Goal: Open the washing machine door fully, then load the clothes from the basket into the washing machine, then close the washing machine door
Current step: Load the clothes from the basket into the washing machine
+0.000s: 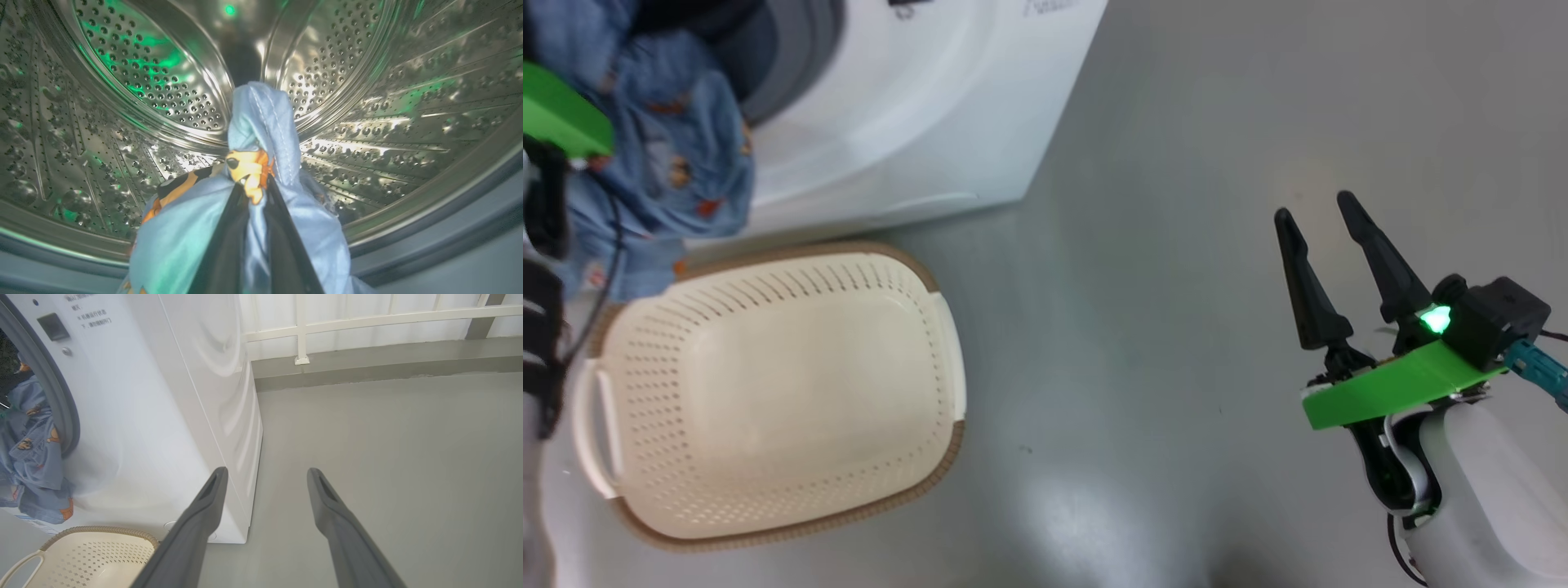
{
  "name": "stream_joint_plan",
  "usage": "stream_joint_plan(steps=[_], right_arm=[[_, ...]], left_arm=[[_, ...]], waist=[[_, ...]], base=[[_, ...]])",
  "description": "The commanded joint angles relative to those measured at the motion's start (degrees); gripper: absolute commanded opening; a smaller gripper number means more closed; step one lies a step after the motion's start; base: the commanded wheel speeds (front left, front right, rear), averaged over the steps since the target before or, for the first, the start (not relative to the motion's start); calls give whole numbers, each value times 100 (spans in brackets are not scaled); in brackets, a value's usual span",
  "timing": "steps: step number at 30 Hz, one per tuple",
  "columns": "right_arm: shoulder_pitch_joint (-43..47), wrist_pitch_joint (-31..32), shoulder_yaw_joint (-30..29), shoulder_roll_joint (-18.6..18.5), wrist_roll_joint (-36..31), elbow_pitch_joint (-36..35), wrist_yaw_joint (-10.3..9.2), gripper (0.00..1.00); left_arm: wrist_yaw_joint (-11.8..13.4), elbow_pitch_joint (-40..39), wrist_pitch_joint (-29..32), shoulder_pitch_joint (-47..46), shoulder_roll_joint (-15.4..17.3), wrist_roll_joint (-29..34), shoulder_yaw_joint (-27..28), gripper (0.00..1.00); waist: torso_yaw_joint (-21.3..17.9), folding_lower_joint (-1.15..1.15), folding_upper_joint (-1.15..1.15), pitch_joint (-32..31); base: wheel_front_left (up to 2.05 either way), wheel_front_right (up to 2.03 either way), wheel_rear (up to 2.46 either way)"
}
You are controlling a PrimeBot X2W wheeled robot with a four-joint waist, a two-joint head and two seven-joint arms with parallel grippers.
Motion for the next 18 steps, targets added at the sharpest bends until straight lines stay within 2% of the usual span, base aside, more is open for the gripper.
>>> stream_joint_plan(steps=[1,7,10,13,15,18], right_arm=[[-12,-46,96,-7,-36,-156,25,100],[-54,-46,83,38,-85,-191,25,100],[-37,-46,68,34,-94,-206,25,100],[-39,-46,51,42,-102,-231,25,100],[-50,-46,57,58,-116,-228,25,100],[-56,-46,73,68,-130,-198,25,100]], left_arm=[[-15,25,-59,-238,318,54,72,0],[-12,373,-137,-887,365,75,133,0],[-2,278,-169,-1119,398,120,211,0],[198,-713,-174,-1197,527,392,571,0],[282,-1330,-175,-997,489,549,943,0],[275,-1718,-176,-637,353,795,1328,0]], waist=[[-303,-1,0,559],[-426,-1,0,746],[-450,-1,0,776],[-459,-1,0,837],[-466,-1,0,842],[-460,-1,0,798]], base=[[0,0,0],[0,0,0],[0,0,0],[0,0,0],[0,0,0],[0,0,0]])
